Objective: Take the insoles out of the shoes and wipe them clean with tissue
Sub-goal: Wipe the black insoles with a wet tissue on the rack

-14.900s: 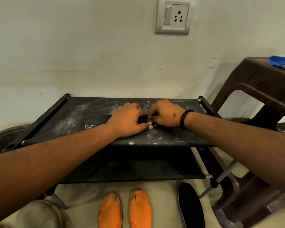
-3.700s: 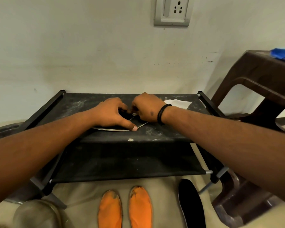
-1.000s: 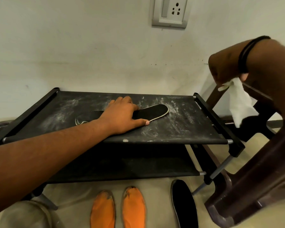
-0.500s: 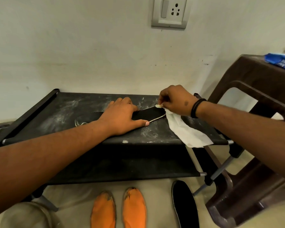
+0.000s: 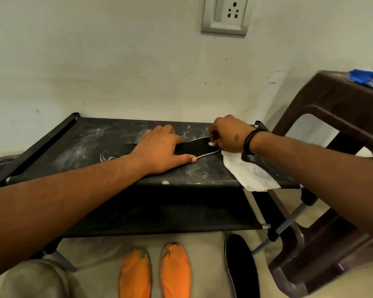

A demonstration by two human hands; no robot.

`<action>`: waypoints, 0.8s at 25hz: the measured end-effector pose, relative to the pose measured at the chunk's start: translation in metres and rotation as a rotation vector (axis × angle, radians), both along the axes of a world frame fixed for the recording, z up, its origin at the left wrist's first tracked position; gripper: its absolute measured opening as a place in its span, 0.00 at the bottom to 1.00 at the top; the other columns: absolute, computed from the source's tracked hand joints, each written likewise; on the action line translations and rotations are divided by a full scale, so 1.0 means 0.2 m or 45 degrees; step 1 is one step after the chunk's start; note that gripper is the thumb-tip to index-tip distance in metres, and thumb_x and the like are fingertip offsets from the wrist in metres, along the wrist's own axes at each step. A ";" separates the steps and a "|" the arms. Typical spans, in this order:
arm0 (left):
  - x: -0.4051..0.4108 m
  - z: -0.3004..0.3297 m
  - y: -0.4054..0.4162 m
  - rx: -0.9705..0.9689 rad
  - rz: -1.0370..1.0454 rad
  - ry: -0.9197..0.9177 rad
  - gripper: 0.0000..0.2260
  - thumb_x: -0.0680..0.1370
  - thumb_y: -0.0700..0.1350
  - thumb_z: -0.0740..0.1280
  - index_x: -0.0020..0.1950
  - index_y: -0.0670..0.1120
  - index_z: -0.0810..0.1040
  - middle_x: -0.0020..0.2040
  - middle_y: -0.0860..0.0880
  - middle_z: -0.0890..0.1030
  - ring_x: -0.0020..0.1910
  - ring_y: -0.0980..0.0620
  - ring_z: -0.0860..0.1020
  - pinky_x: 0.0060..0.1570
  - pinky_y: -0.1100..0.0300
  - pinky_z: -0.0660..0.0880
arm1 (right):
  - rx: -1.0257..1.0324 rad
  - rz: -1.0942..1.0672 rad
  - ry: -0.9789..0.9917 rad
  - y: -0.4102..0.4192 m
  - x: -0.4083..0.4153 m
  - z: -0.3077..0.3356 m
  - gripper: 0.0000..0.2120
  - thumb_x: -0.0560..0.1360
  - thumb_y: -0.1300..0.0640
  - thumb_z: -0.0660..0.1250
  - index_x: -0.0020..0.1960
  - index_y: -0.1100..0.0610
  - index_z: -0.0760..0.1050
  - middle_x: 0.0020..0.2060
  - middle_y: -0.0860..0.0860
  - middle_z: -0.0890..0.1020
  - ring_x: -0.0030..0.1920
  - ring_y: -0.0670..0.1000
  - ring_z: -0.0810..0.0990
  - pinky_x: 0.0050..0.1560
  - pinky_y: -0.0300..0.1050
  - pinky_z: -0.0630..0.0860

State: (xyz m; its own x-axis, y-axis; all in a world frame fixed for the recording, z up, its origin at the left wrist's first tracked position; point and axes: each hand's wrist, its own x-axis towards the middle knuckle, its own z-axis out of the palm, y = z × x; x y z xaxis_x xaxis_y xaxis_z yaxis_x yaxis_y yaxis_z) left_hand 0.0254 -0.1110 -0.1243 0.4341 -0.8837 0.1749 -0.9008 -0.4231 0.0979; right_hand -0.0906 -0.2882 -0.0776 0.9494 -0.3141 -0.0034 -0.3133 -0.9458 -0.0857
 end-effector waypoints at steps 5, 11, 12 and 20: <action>0.00 -0.01 0.00 -0.008 0.003 -0.024 0.32 0.74 0.73 0.59 0.69 0.55 0.77 0.56 0.48 0.74 0.57 0.48 0.72 0.56 0.51 0.69 | 0.088 0.079 0.073 0.03 0.02 0.01 0.03 0.74 0.61 0.70 0.44 0.56 0.83 0.40 0.51 0.84 0.40 0.48 0.80 0.44 0.40 0.79; 0.00 -0.01 0.00 -0.003 -0.005 -0.012 0.32 0.74 0.73 0.60 0.70 0.55 0.77 0.57 0.48 0.74 0.58 0.48 0.71 0.56 0.51 0.68 | 0.090 -0.010 0.123 0.04 0.04 0.02 0.06 0.72 0.62 0.69 0.38 0.54 0.80 0.37 0.51 0.83 0.38 0.49 0.80 0.38 0.42 0.77; 0.00 -0.01 0.00 -0.005 -0.002 -0.013 0.32 0.74 0.73 0.60 0.69 0.55 0.77 0.57 0.48 0.74 0.58 0.48 0.71 0.56 0.51 0.68 | 0.112 0.011 0.131 0.06 0.04 0.02 0.05 0.71 0.62 0.70 0.38 0.54 0.81 0.36 0.50 0.83 0.38 0.48 0.79 0.38 0.40 0.75; 0.00 -0.01 0.01 -0.013 -0.012 -0.009 0.31 0.74 0.72 0.60 0.70 0.55 0.77 0.58 0.48 0.74 0.58 0.48 0.71 0.56 0.51 0.68 | 0.050 0.085 0.113 0.05 0.03 0.01 0.03 0.74 0.61 0.69 0.42 0.56 0.81 0.39 0.52 0.83 0.42 0.51 0.80 0.46 0.44 0.78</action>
